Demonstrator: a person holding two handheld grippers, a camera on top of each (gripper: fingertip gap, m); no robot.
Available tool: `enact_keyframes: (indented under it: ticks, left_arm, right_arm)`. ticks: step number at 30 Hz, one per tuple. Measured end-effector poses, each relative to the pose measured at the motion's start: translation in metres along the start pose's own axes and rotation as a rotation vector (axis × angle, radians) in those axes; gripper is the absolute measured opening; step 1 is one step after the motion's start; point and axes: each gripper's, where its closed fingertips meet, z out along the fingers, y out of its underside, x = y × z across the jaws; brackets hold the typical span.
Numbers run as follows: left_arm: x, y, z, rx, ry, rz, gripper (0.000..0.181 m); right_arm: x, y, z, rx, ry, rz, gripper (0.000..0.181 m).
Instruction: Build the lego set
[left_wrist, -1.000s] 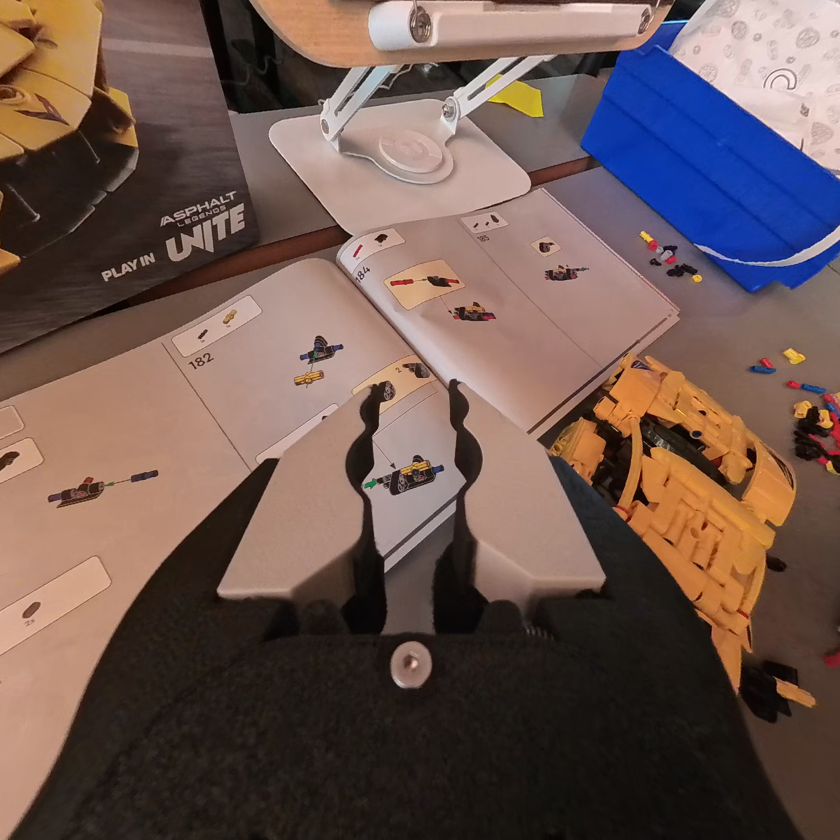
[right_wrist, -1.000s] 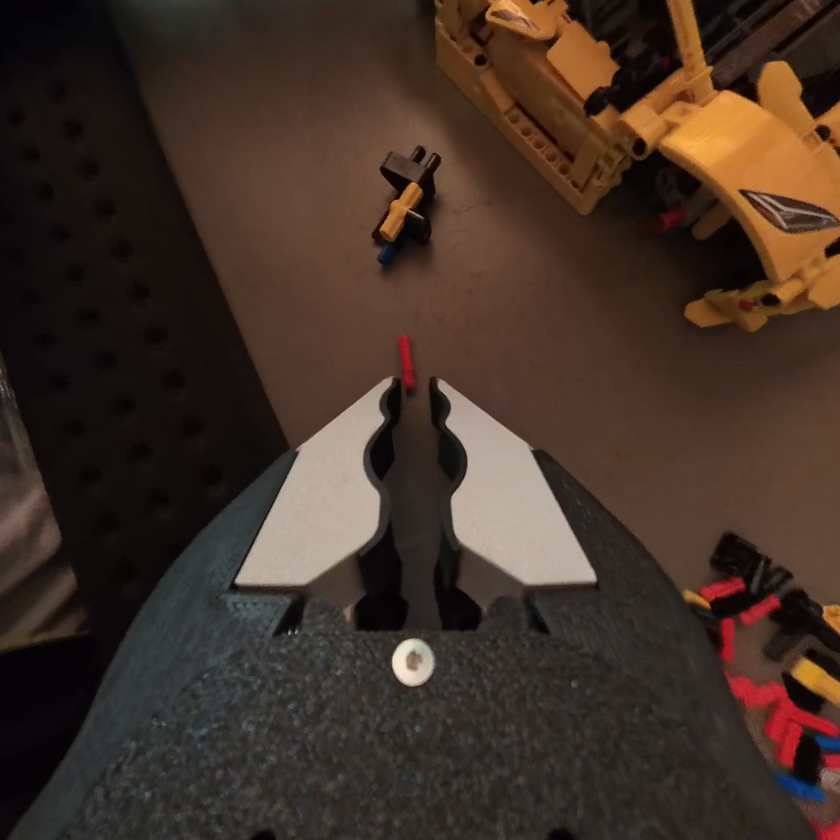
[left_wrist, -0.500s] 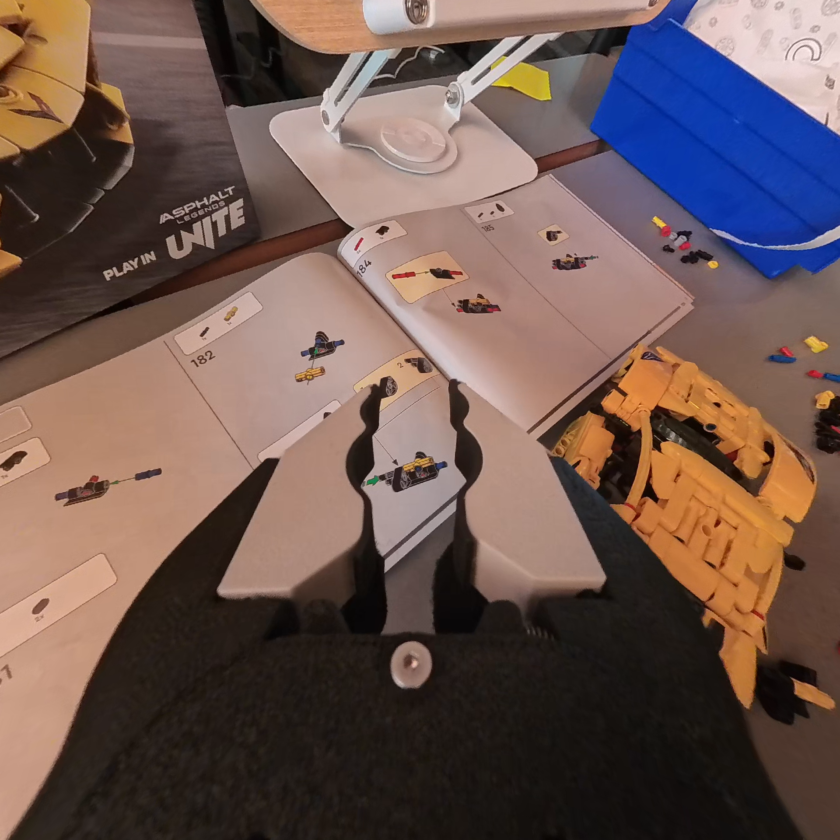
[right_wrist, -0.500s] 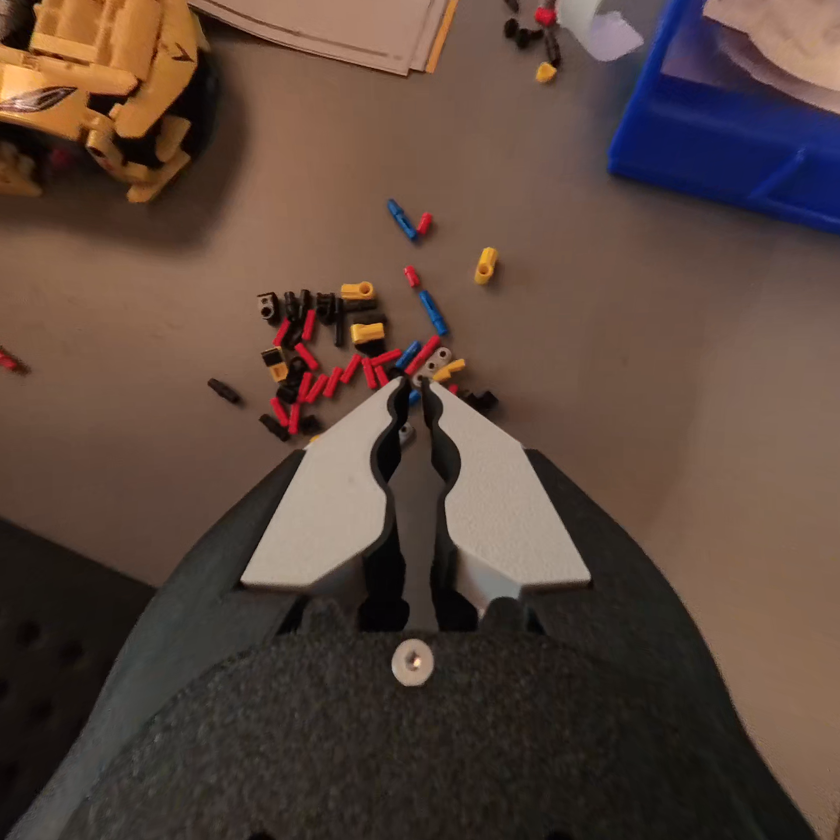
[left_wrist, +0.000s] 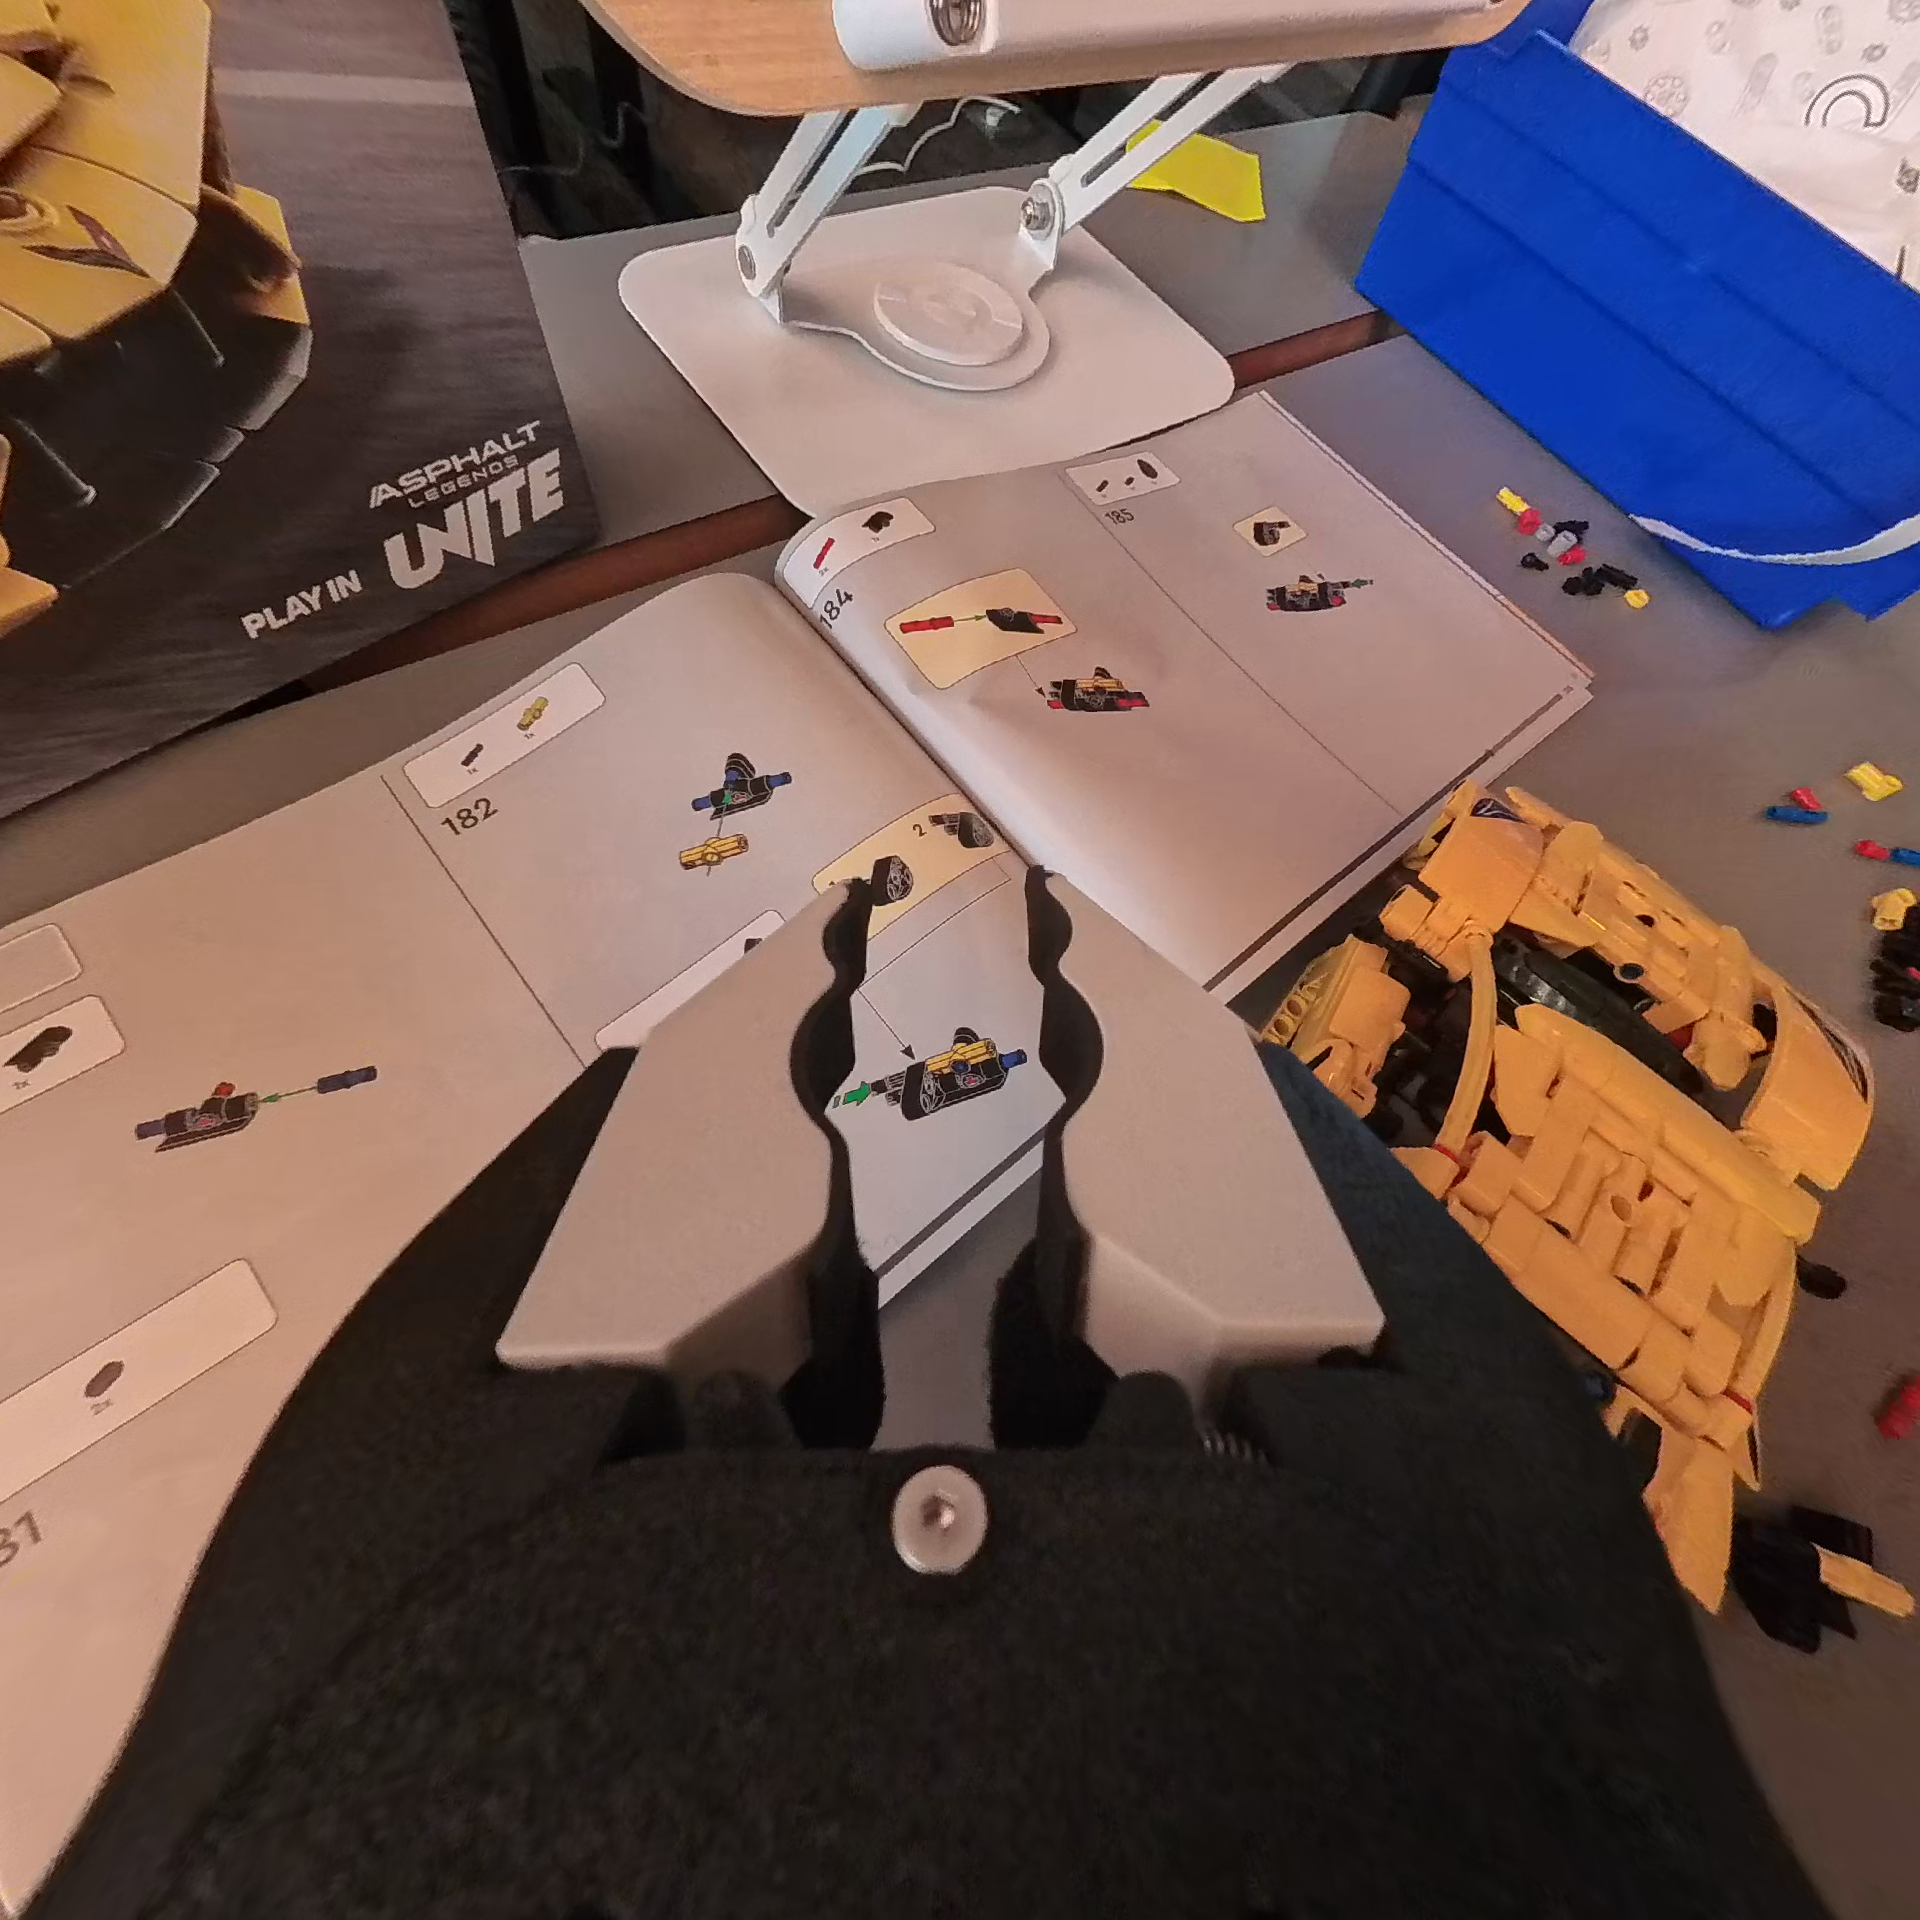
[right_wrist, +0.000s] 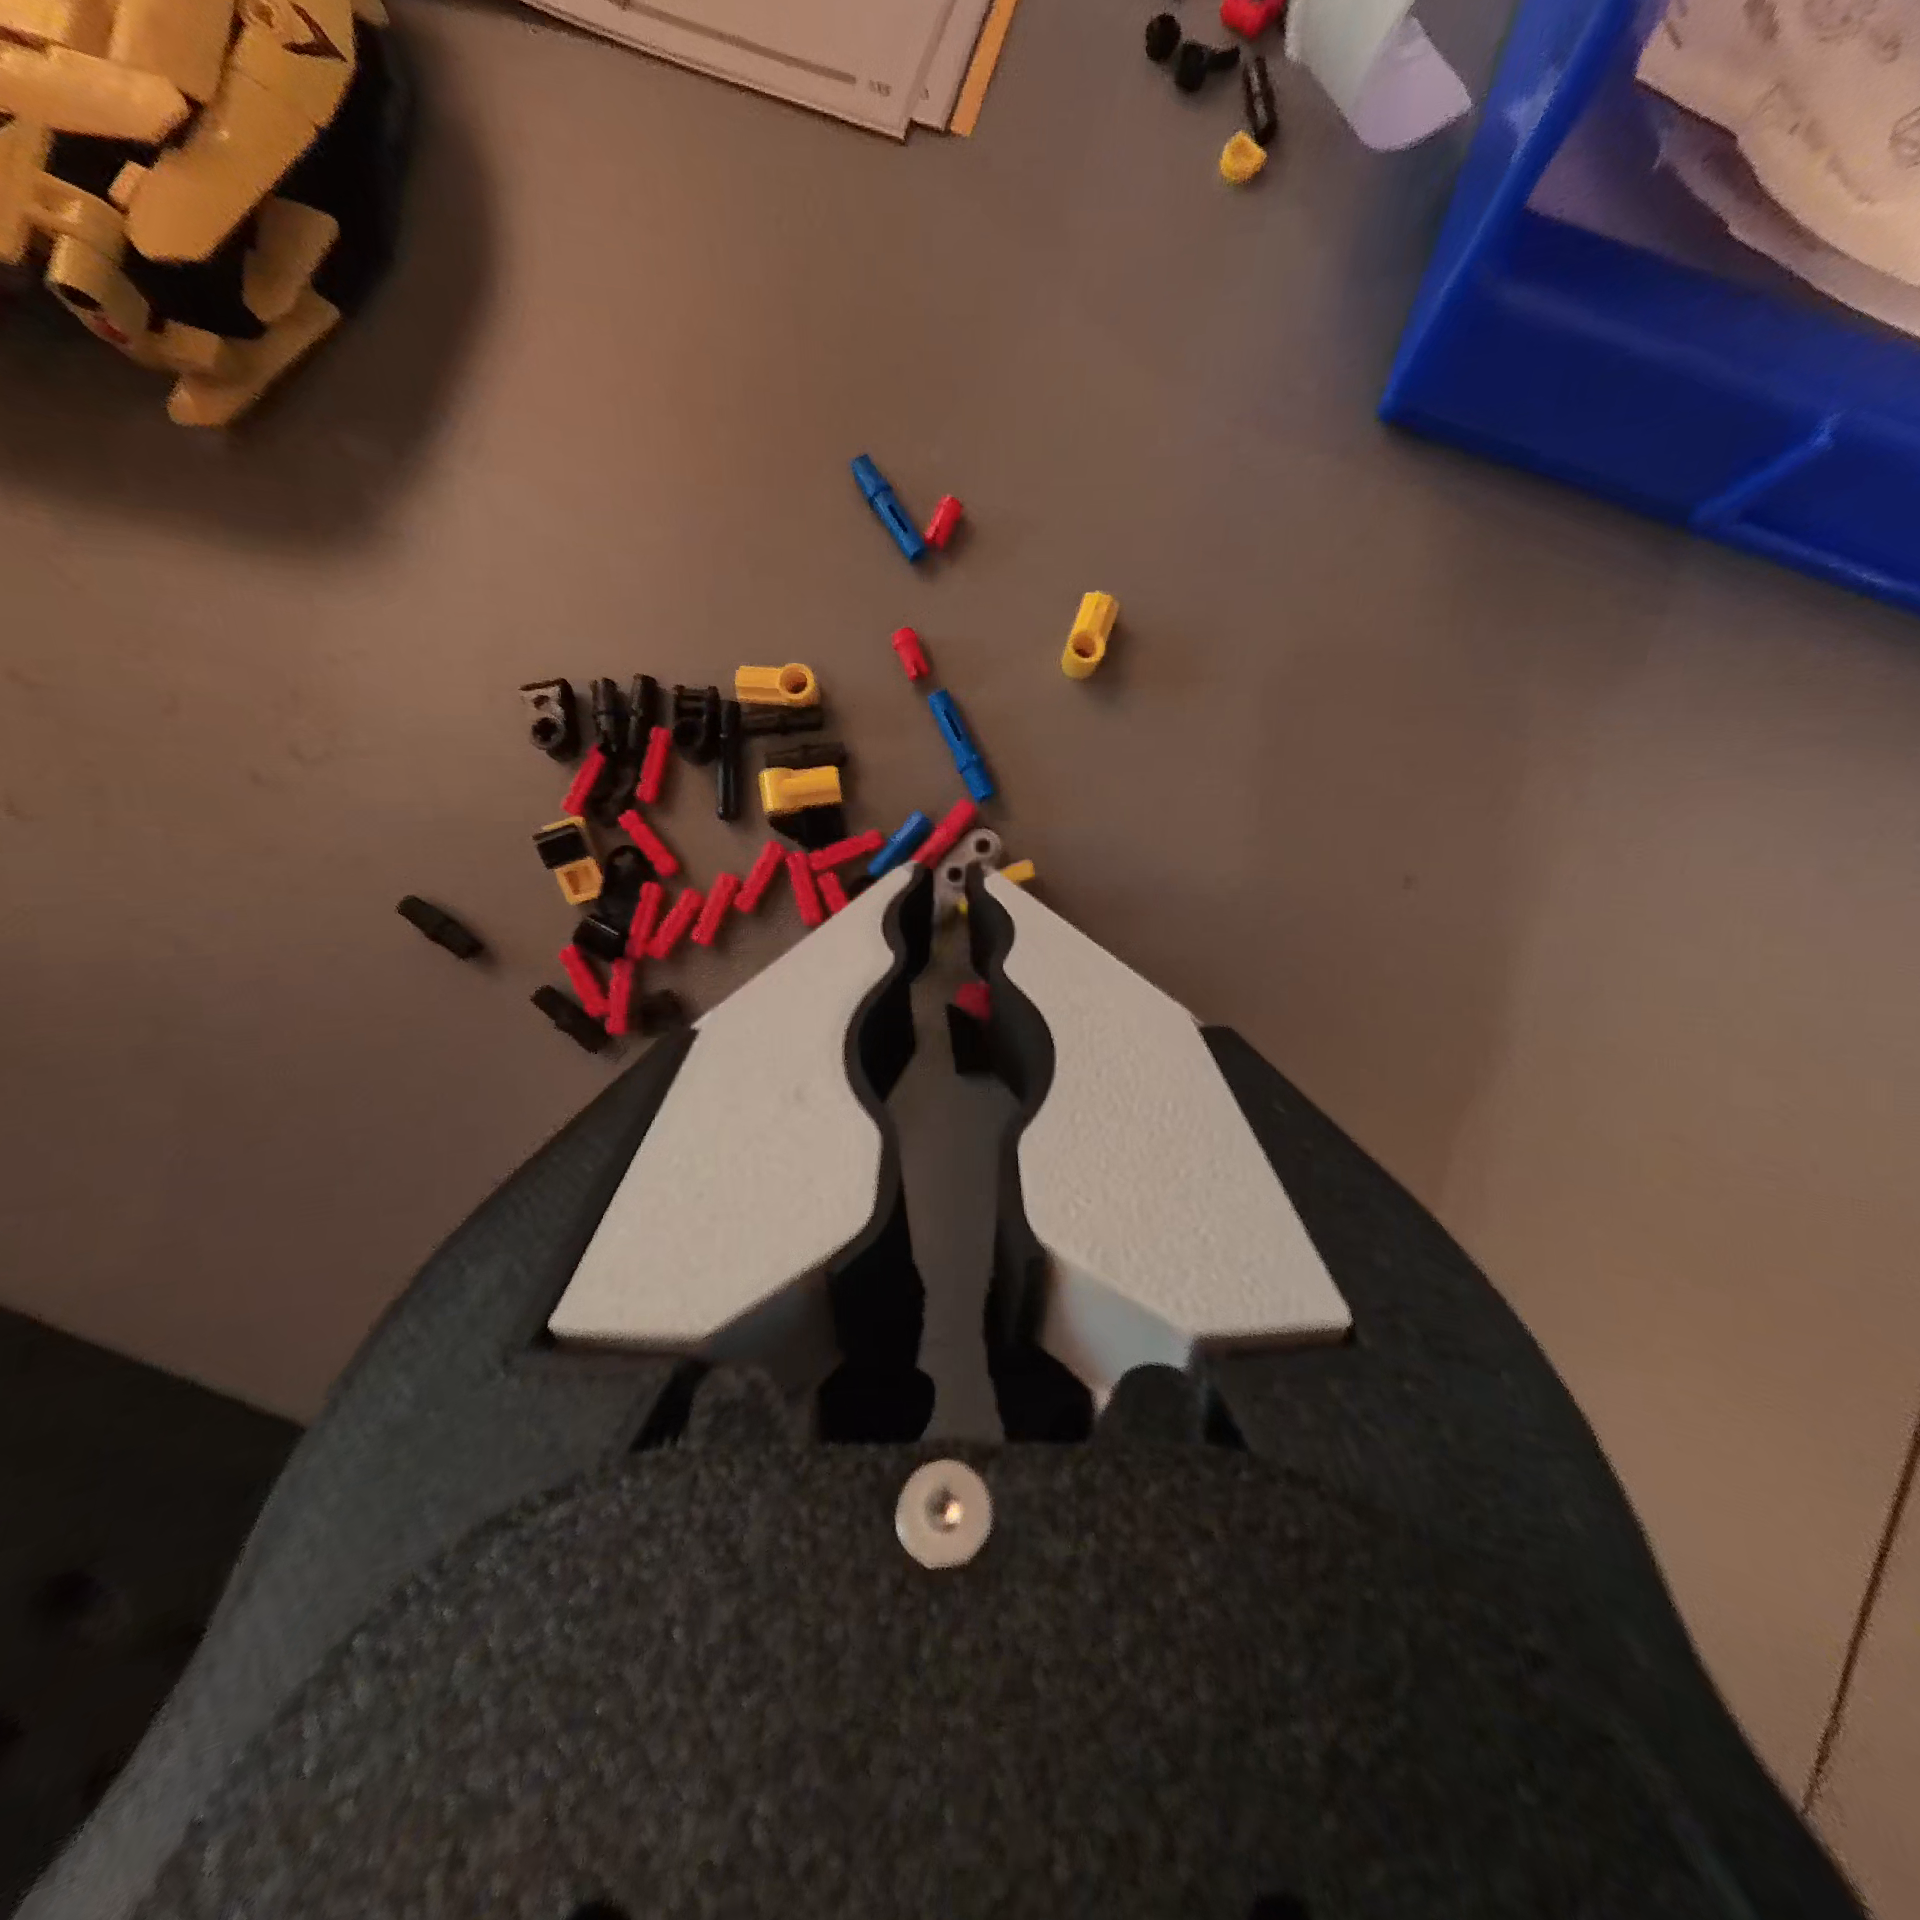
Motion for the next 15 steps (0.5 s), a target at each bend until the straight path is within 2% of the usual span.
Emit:
enact_keyframes:
  ticks: [8, 15]
  left_arm:
    - [0.000, 0.000, 0.000, -0.004, -0.009, 0.012, 0.031]
    - [-0.001, 0.000, -0.001, -0.003, -0.008, 0.007, 0.031]
  right_arm:
    - [0.002, -0.010, 0.010, 0.002, -0.013, 0.039, 0.005]
    - [0.001, -0.004, 0.018, -0.039, -0.035, 0.065, 0.005]
